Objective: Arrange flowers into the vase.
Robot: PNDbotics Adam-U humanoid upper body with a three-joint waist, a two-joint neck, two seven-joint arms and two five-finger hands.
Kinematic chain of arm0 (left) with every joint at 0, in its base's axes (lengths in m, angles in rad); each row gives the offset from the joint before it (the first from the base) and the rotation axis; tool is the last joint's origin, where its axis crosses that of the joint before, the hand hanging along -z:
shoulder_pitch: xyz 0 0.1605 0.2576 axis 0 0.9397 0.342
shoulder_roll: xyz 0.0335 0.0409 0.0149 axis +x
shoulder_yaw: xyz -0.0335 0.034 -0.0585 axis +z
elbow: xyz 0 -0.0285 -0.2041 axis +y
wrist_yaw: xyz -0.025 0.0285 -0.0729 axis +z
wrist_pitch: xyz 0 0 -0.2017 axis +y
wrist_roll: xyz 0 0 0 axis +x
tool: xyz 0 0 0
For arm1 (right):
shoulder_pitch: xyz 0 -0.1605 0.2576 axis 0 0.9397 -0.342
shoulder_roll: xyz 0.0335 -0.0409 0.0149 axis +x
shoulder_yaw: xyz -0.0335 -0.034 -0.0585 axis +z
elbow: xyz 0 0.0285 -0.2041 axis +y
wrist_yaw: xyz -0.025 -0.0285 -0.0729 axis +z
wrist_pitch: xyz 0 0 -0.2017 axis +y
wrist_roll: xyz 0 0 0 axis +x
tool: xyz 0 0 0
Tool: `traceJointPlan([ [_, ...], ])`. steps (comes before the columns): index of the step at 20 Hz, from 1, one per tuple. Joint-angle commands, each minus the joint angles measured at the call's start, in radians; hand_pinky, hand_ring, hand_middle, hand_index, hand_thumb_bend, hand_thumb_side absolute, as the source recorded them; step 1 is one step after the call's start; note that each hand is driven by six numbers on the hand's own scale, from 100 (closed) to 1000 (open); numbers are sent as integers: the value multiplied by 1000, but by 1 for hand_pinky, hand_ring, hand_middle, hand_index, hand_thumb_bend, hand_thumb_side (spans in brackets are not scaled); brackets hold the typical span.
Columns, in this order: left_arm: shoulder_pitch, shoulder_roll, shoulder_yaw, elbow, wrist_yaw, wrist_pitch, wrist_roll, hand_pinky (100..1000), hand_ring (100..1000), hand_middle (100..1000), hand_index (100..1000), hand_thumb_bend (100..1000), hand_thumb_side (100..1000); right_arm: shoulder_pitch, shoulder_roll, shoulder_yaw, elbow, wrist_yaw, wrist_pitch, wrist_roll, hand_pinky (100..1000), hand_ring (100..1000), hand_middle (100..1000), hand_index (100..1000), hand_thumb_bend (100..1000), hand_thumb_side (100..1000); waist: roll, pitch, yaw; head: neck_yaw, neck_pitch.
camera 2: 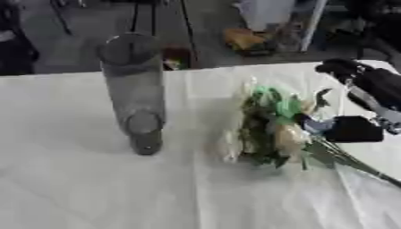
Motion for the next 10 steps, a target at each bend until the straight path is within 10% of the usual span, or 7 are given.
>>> traceJointPlan([
  [1,-9,20,-1,-15,-2,3,0,744,808,831,870,108,1000,-3,-20,-16,-10,9,1,20,951,1000,990,1000,495,706,-3,-15,-2,-1,-9],
  [10,-9,21,-1,-15,-2,5,3,743,808,831,870,102,1000,30,-15,-17,-10,23,9,46,950,1000,990,1000,473,693,-3,-13,-4,-2,-7],
])
